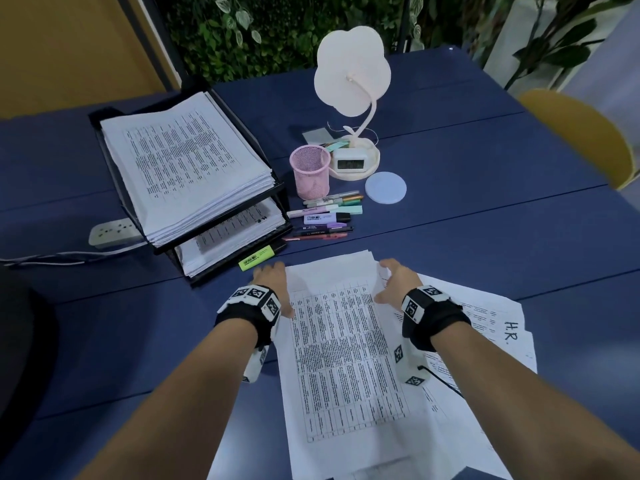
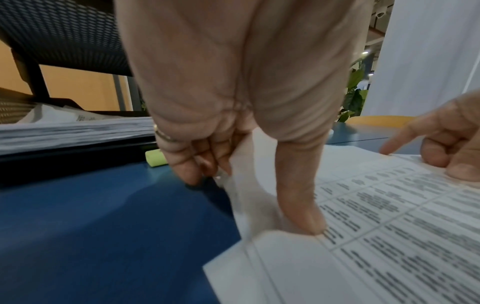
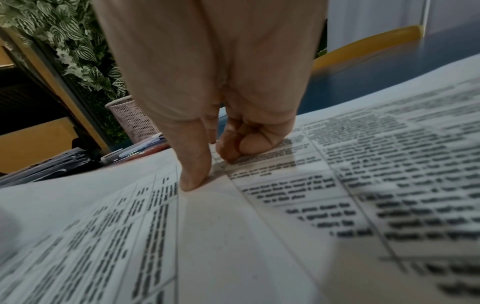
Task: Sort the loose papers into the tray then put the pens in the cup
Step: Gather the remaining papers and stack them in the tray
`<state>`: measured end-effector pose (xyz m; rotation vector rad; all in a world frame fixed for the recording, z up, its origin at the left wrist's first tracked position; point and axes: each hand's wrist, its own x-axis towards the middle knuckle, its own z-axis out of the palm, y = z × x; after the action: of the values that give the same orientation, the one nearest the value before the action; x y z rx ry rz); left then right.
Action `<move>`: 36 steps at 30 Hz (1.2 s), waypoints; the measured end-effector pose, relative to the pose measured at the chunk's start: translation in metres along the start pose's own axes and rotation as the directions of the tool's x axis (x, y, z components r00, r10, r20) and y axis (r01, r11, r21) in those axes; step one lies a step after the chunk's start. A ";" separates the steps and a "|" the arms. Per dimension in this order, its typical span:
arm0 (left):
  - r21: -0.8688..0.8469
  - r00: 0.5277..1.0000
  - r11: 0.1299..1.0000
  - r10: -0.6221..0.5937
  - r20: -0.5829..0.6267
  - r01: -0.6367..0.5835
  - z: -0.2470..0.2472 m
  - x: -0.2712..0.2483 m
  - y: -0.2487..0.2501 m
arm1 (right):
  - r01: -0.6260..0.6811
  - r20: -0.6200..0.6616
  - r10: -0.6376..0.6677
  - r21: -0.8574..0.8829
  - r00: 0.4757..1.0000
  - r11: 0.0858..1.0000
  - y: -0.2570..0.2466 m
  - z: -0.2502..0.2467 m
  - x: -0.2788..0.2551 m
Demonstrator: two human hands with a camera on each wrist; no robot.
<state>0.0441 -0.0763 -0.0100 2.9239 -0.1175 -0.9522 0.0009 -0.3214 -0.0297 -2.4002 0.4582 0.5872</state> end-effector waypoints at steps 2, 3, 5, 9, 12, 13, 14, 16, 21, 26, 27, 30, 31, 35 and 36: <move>0.003 1.000 1.000 -0.003 0.009 0.003 0.002 -0.001 0.000 | -0.009 -0.001 0.009 0.008 1.000 1.000 0.001 0.001 0.001; 0.014 1.000 1.000 0.005 0.001 -0.005 0.003 -0.003 0.000 | -0.010 0.000 0.010 0.008 1.000 1.000 0.000 0.001 0.001; 0.048 0.999 0.998 0.041 -0.025 -0.040 0.005 -0.006 0.001 | -0.012 0.004 0.012 0.014 1.000 1.000 0.000 0.000 0.000; 0.006 0.993 0.993 0.118 -0.033 -0.118 0.010 -0.012 0.008 | -0.017 0.008 0.017 0.033 1.000 0.999 -0.001 -0.001 -0.002; -0.207 0.991 0.970 0.122 -0.046 -0.129 0.009 -0.019 0.005 | -0.026 0.008 0.025 0.068 1.000 0.997 0.000 -0.001 -0.003; -0.285 0.990 0.948 0.125 -0.065 -0.138 0.007 -0.022 0.002 | -0.029 0.012 0.028 0.108 1.000 0.994 0.001 -0.002 -0.004; -0.367 0.988 0.918 0.125 -0.086 -0.149 0.005 -0.024 -0.002 | -0.028 0.013 0.027 0.175 1.000 0.984 0.002 -0.003 -0.005; -0.541 0.983 0.823 0.117 -0.141 -0.175 -0.002 -0.028 -0.010 | -0.018 0.020 0.011 0.348 1.000 0.937 0.003 -0.007 -0.009; -0.875 0.951 0.395 -0.011 -0.309 -0.279 -0.017 -0.033 -0.018 | 0.061 0.003 -0.082 0.634 0.997 0.771 0.001 -0.008 -0.014; -0.927 0.937 0.162 -0.033 -0.347 -0.338 -0.018 -0.044 -0.008 | 0.280 -0.248 -0.140 0.732 0.958 0.621 -0.025 -0.026 -0.028; -0.911 0.926 0.201 -0.036 -0.375 -0.361 -0.021 -0.048 -0.004 | 0.331 -0.302 -0.153 0.724 0.941 0.605 -0.033 -0.034 -0.033; -0.855 0.849 0.192 -0.141 -0.509 -0.481 -0.038 -0.062 0.010 | 0.479 -0.471 -0.176 0.664 0.864 0.574 -0.059 -0.057 -0.046; -0.828 0.812 0.174 -0.169 -0.558 -0.533 -0.047 -0.068 0.015 | 0.520 -0.513 -0.193 0.633 0.836 0.573 -0.067 -0.064 -0.051; -0.725 0.698 0.087 -0.216 -0.683 -0.683 -0.068 -0.082 0.030 | 0.656 -0.627 -0.253 0.570 0.737 0.496 -0.093 -0.081 -0.068; -0.718 0.690 0.070 -0.226 -0.688 -0.693 -0.069 -0.082 0.031 | 0.660 -0.630 -0.260 0.560 0.732 0.500 -0.095 -0.081 -0.068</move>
<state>0.0164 -0.0974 0.0962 1.5294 0.0389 0.2525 0.0107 -0.2900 0.1091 -1.6514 0.1358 -0.4327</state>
